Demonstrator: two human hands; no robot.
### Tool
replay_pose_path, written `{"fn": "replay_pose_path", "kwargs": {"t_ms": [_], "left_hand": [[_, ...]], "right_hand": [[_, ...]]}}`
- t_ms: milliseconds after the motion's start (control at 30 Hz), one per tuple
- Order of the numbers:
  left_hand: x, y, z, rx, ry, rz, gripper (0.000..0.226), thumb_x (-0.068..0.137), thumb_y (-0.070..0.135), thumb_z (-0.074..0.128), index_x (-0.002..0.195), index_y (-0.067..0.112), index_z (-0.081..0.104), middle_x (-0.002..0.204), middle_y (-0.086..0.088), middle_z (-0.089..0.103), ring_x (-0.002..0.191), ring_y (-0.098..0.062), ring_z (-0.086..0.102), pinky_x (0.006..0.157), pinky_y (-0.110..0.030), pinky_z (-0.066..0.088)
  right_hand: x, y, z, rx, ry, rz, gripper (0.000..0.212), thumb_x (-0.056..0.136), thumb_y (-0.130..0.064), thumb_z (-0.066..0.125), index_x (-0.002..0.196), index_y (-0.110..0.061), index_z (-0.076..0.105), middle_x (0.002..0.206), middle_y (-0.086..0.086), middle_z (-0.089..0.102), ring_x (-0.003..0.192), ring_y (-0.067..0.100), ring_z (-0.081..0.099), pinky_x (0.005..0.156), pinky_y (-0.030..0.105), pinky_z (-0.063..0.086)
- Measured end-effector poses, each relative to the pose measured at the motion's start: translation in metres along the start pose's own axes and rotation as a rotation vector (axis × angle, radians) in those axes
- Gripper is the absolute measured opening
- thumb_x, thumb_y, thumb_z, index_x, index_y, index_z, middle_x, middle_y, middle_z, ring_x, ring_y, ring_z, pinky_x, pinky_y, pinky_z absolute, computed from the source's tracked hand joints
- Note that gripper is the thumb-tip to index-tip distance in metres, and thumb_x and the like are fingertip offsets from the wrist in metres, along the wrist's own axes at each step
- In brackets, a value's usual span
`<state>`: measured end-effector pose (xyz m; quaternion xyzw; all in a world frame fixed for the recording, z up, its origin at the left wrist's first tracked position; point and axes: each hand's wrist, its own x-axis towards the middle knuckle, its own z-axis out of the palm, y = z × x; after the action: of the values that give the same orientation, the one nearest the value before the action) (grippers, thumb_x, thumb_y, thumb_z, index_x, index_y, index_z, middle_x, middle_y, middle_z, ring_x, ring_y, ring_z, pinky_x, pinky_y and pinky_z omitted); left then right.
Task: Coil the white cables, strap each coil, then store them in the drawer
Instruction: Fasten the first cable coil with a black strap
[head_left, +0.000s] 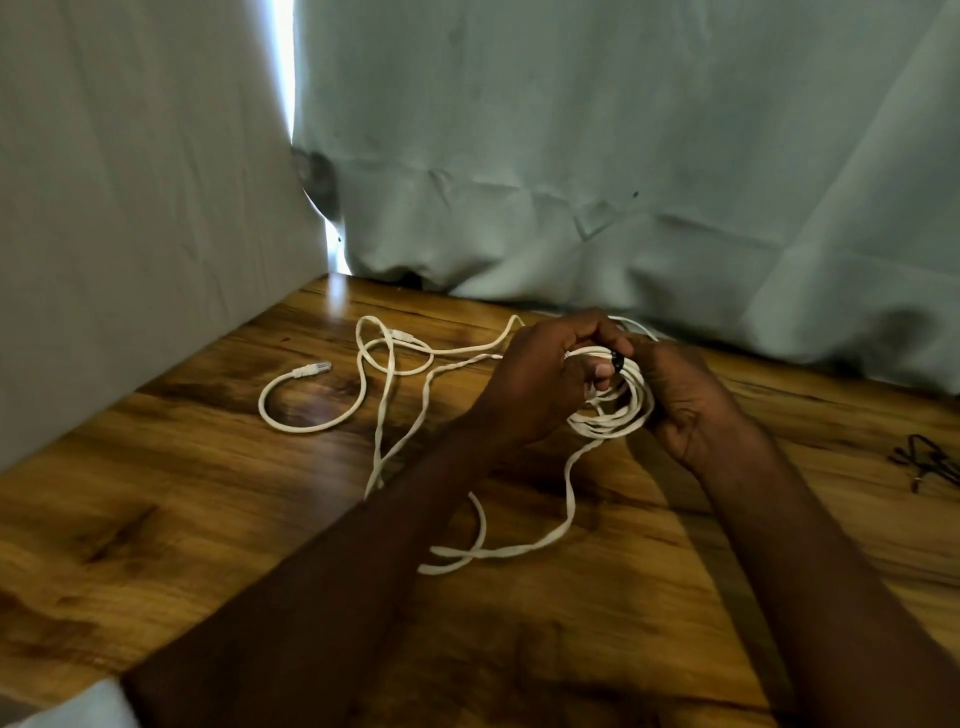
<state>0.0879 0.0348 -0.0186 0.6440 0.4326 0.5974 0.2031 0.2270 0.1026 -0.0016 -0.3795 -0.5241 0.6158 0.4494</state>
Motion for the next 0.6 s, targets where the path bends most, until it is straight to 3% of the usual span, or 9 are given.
{"fn": "replay_pose_path", "kwargs": {"t_ms": [100, 200, 267, 367, 433, 600], "left_hand": [[0.000, 0.000, 0.002, 0.036, 0.071, 0.001, 0.024, 0.085, -0.005, 0.063, 0.099, 0.012, 0.073, 0.088, 0.002, 0.075, 0.068, -0.002, 0.065, 0.064, -0.022, 0.049], [0.002, -0.003, -0.001, 0.041, 0.133, -0.014, 0.020, 0.087, -0.002, 0.061, 0.099, 0.009, 0.072, 0.079, 0.012, 0.071, 0.063, 0.006, 0.060, 0.066, -0.021, 0.047], [0.004, -0.005, -0.005, 0.028, 0.178, -0.021, 0.018, 0.088, -0.001, 0.060, 0.100, 0.007, 0.072, 0.082, 0.009, 0.071, 0.063, 0.006, 0.059, 0.068, -0.026, 0.049], [0.005, -0.003, -0.010, 0.062, 0.248, -0.008, 0.022, 0.087, -0.003, 0.059, 0.102, 0.006, 0.072, 0.083, 0.006, 0.072, 0.063, 0.006, 0.060, 0.069, -0.025, 0.049], [0.005, -0.003, -0.012, 0.094, 0.296, -0.002, 0.024, 0.087, -0.004, 0.059, 0.104, 0.007, 0.073, 0.085, 0.004, 0.073, 0.064, 0.007, 0.060, 0.070, -0.024, 0.049], [0.006, -0.001, -0.009, 0.138, 0.319, -0.038, 0.028, 0.087, -0.006, 0.060, 0.107, 0.008, 0.074, 0.085, 0.001, 0.074, 0.064, 0.006, 0.061, 0.070, -0.026, 0.054]], "right_hand": [[0.001, 0.002, 0.003, 0.019, -0.018, -0.029, 0.025, 0.085, -0.013, 0.078, 0.105, 0.002, 0.076, 0.102, 0.027, 0.075, 0.079, 0.033, 0.073, 0.069, 0.038, 0.061], [-0.001, -0.001, 0.006, 0.063, -0.044, -0.053, 0.023, 0.091, -0.023, 0.075, 0.102, -0.002, 0.076, 0.094, 0.020, 0.077, 0.078, 0.029, 0.075, 0.068, 0.035, 0.061], [-0.003, -0.003, 0.008, 0.055, -0.082, -0.085, 0.031, 0.095, -0.027, 0.070, 0.107, 0.000, 0.075, 0.101, 0.022, 0.077, 0.086, 0.031, 0.075, 0.079, 0.041, 0.062], [-0.007, -0.008, 0.012, -0.006, -0.148, -0.167, 0.018, 0.093, -0.015, 0.070, 0.109, -0.007, 0.075, 0.099, 0.013, 0.078, 0.087, 0.024, 0.075, 0.078, 0.036, 0.060], [-0.009, -0.008, 0.013, -0.065, -0.168, -0.210, 0.027, 0.090, 0.000, 0.069, 0.115, -0.010, 0.073, 0.102, 0.008, 0.079, 0.090, 0.019, 0.076, 0.074, 0.031, 0.059], [-0.009, -0.001, 0.018, -0.232, -0.022, -0.406, 0.029, 0.085, 0.009, 0.070, 0.110, -0.005, 0.075, 0.101, 0.011, 0.079, 0.096, 0.025, 0.076, 0.084, 0.038, 0.061]]}}
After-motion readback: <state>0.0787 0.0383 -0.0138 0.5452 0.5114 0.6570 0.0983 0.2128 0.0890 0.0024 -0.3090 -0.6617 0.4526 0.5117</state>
